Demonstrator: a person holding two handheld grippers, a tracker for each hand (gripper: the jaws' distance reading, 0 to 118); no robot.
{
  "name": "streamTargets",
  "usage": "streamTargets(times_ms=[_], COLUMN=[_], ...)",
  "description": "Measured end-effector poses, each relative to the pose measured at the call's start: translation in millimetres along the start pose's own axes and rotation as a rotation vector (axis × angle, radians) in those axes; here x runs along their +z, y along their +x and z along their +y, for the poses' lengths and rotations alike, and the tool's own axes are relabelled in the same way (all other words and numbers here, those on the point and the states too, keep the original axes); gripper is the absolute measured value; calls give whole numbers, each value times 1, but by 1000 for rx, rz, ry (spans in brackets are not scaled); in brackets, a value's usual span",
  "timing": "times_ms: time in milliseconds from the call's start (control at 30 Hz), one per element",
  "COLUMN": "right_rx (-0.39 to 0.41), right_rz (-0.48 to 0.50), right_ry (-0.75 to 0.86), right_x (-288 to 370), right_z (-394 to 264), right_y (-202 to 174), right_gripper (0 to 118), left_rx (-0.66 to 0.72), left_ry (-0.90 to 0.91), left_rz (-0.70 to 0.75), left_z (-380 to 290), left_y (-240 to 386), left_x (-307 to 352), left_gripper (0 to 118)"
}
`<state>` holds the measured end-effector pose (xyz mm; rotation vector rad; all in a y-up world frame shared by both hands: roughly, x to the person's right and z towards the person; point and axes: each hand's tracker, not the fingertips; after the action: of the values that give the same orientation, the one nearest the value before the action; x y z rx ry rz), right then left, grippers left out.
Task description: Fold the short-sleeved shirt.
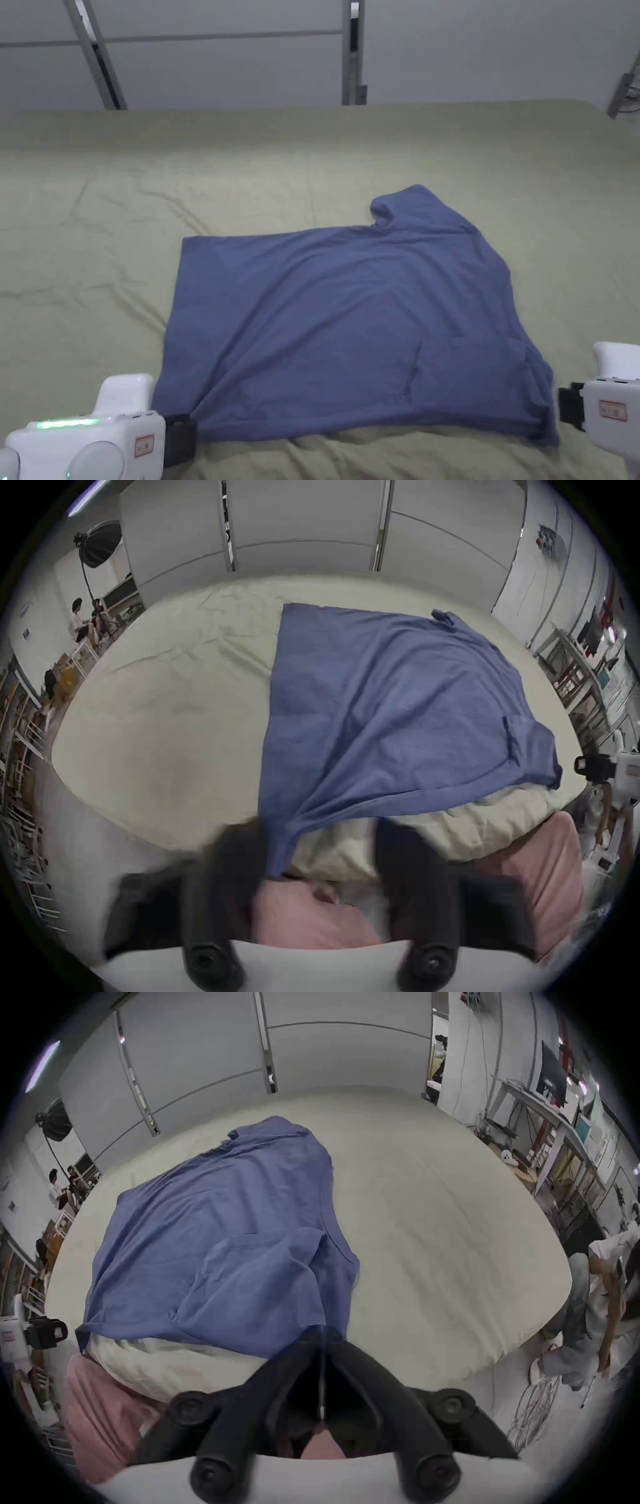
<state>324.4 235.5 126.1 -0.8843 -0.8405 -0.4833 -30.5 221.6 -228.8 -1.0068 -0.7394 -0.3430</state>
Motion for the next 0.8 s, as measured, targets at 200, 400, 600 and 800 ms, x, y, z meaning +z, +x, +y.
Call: streamTargets(times_ms=[200, 400, 600, 800], right_rx=[-17, -1, -13, -15], right_rz=[39, 52, 58, 55], right_ry=[15, 10, -24, -58], right_x=[4, -2, -14, -19], right_z=[0, 3, 0, -5], right_y=[-3, -11, -13, -11], right_gripper=[0, 0, 0, 0], left_rx=[22, 65, 10, 34], left_ry=[2, 8, -137, -307], left_rz=[16, -18, 4, 29], left_z=[-4, -1, -1, 0], left_y=[-7, -16, -16, -23], left_x=[0, -4, -53, -102], left_gripper=[8, 24, 95, 52])
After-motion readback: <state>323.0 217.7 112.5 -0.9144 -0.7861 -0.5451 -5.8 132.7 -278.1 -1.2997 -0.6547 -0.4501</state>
